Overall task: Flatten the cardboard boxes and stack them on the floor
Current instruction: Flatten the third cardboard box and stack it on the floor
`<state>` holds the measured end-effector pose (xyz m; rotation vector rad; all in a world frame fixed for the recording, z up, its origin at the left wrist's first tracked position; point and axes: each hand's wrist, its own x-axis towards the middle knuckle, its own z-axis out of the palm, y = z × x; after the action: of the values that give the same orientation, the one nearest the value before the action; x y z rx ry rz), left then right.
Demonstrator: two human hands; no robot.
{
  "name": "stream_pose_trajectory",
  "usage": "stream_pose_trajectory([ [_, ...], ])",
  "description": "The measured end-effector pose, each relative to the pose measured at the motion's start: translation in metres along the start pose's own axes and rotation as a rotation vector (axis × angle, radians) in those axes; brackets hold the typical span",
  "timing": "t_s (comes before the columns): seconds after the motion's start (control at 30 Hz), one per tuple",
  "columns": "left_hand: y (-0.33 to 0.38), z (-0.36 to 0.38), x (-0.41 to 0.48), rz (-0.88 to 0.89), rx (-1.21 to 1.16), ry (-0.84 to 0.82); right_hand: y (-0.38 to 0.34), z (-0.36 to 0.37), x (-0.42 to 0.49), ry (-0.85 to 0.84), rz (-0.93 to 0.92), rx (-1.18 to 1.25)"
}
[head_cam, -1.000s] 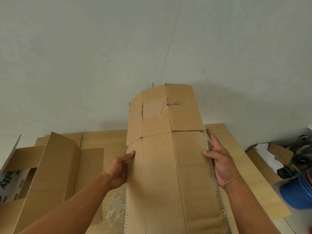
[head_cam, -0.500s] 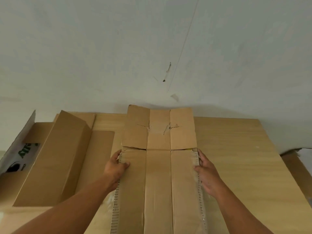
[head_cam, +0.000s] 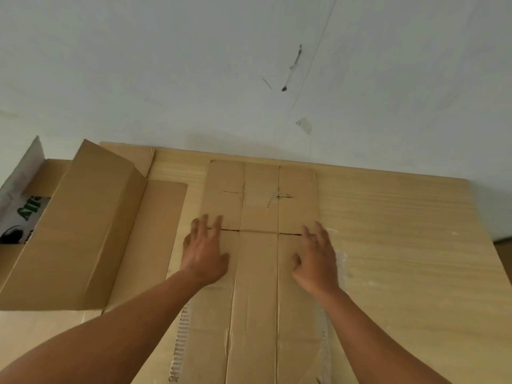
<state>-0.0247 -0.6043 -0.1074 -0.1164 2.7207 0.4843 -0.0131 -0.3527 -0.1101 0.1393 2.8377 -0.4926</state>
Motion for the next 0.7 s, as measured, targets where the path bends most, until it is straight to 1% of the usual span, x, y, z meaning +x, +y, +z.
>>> stream_pose_trajectory([
  [0.07, 0.013, 0.006, 0.009, 0.165, 0.152, -0.133, -0.014, 0.008, 0.007, -0.075, -0.176, -0.084],
  [0.1, 0.018, 0.010, 0.013, 0.207, 0.213, -0.195, -0.021, 0.014, 0.011, -0.112, -0.238, -0.120],
  [0.17, 0.027, 0.022, 0.020, 0.226, 0.284, -0.286, -0.032, 0.026, 0.016, -0.174, -0.299, -0.172],
  [0.23, 0.030, 0.036, 0.022, 0.210, 0.313, -0.335, -0.034, 0.041, 0.019, -0.216, -0.294, -0.194],
  [0.37, 0.028, 0.053, 0.025, 0.184, 0.338, -0.343, -0.026, 0.058, 0.021, -0.212, -0.284, -0.197],
  [0.6, 0.027, 0.053, 0.027, 0.161, 0.290, -0.357, -0.026, 0.061, 0.022, -0.221, -0.267, -0.179],
  [0.7, 0.025, 0.054, 0.027, 0.156, 0.277, -0.356, -0.020, 0.061, 0.025, -0.239, -0.298, -0.126],
])
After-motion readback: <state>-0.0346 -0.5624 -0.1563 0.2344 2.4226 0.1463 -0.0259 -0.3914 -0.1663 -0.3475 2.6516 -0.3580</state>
